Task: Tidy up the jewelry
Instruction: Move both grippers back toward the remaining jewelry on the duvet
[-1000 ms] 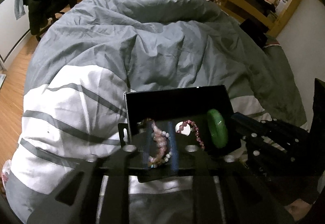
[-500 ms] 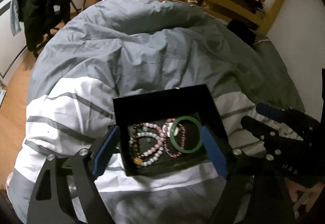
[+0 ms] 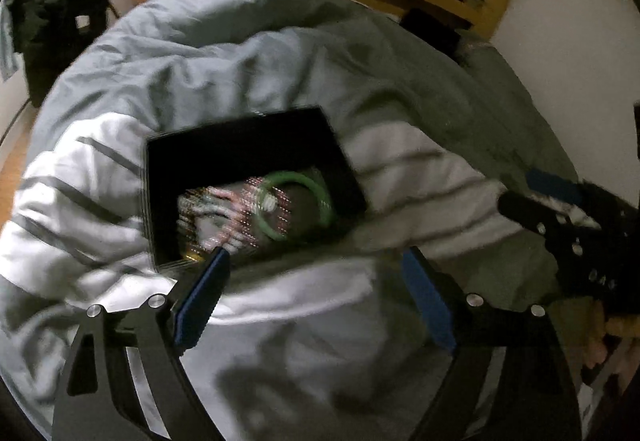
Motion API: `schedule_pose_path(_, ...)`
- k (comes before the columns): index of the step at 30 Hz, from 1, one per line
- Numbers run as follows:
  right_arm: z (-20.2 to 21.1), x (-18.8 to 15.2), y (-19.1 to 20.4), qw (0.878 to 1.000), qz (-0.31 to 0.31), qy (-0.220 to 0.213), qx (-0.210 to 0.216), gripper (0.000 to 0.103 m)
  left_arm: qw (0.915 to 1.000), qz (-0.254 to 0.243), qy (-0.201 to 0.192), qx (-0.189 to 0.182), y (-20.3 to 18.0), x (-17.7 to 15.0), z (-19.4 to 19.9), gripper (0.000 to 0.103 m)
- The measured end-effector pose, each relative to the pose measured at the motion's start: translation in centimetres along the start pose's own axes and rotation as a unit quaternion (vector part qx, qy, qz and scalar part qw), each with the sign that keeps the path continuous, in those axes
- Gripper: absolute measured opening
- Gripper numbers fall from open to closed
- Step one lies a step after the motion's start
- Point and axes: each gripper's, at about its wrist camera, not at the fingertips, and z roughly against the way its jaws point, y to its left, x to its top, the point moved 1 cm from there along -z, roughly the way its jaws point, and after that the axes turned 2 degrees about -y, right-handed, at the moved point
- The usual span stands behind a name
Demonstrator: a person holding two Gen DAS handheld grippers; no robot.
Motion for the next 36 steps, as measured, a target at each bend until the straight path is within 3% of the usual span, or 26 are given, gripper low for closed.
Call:
schedule_pose_path(5,0.5,-1.9,-1.5,1.000,-0.002,0.006,0.003,0.071,0.9990,-0.035,0.015,-0.022,-3.8,-2.1,-1.0,0.086)
schedule_pose_path(10,0.3,-3.5,-3.0,1.000,0.010,0.014,0.004,0.071,0.9978,-0.055,0.021,-0.031,-5.0,-3.1,-2.0,0.086)
schedule_pose_path(14,-0.5,-4.3,-4.6,1.000,0.001,0.026,0.006,0.070,0.9977,-0.042,0.033,-0.043,-4.8,-3.3,-3.2,0.086)
schedule_pose_path(20,-2.3,-5.8,-6.1,0.997,-0.037,0.051,0.054,0.064,0.9973,-0.023,0.050,-0.049,-4.4,-3.1,-5.3,0.086)
schedule_pose_path(23,-3.7,-7.0,-5.9,0.993,-0.030,0.091,0.074,0.057,0.9971,-0.033,0.051,-0.047,-5.0,-2.5,-6.4,0.086)
schedule_pose_path(30,-4.8,-8.1,-2.4,0.989,0.046,0.118,0.075,0.062,0.9943,-0.080,0.062,-0.031,-7.4,-2.0,-9.6,0.086)
schedule_pose_path(32,-5.7,-8.4,-1.9,0.987,0.058,0.136,0.065,0.064,0.9931,-0.087,0.075,-0.022,-7.4,-2.4,-10.5,0.083)
schedule_pose_path(36,-7.4,-9.1,-0.7,0.981,0.086,0.168,0.047,0.064,0.9912,-0.080,0.103,-0.020,-6.8,-2.8,-11.7,0.062)
